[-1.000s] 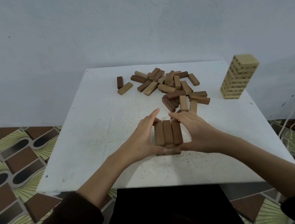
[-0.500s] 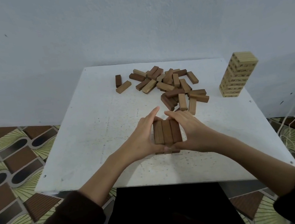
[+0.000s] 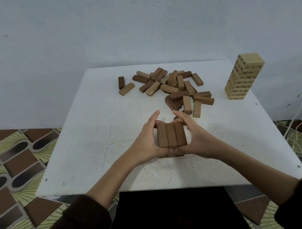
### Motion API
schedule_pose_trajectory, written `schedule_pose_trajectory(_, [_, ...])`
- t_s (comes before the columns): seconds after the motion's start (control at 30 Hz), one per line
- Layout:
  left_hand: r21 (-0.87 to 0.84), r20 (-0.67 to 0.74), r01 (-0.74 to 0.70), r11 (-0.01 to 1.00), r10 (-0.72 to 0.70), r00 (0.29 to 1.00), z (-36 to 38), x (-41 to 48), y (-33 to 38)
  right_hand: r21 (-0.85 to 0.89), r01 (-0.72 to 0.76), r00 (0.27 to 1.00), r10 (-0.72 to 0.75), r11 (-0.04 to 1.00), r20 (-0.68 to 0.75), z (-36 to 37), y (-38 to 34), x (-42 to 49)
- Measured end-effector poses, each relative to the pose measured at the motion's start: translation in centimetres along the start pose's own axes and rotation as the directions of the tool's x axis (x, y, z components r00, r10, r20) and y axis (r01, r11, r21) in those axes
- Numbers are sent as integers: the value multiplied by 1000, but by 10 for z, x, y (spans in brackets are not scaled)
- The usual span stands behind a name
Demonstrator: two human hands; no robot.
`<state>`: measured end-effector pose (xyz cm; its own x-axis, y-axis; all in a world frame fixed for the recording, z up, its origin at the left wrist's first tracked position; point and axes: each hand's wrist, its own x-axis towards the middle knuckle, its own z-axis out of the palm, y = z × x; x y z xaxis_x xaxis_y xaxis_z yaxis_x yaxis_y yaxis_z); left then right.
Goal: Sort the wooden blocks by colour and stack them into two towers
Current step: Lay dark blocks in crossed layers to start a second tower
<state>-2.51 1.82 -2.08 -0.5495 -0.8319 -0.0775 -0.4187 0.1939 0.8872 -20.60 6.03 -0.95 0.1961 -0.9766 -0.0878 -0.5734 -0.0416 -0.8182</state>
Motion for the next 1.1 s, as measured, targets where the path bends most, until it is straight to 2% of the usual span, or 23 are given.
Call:
schedule_pose_trajectory(0.23, [-17,-25,-8,1000,8,1000,0,0,0,83,-41,999,40,996,5,3,3,1])
schedule_pose_trajectory(0.43, [-127,52,33,991,-26,998,-1,-9,-5,137,-55,998,53,989,15,3,10,-4])
schedule_pose_trajectory(0.5, [-238,18,101,966,-100,995,3,-10,-3,230,-68,997,74,971,-16,4,10,-9])
schedule_pose_trajectory(0.57, [-417,-37,174,892,-208,977,8,-11,2,375,-88,988,129,923,-86,9,8,-12])
schedule_pose_trajectory(0.7, [-576,13,152,803,-177,984,19,-19,6,532,-59,967,180,845,-180,26,4,-11])
schedule_pose_trajectory(0.87, [-630,22,140,764,-163,986,29,-17,8,582,-60,945,233,811,-227,40,4,-7])
schedule_pose_trajectory(1.1, [-685,20,127,717,-156,988,32,-19,9,641,-68,944,258,765,-207,46,1,-5])
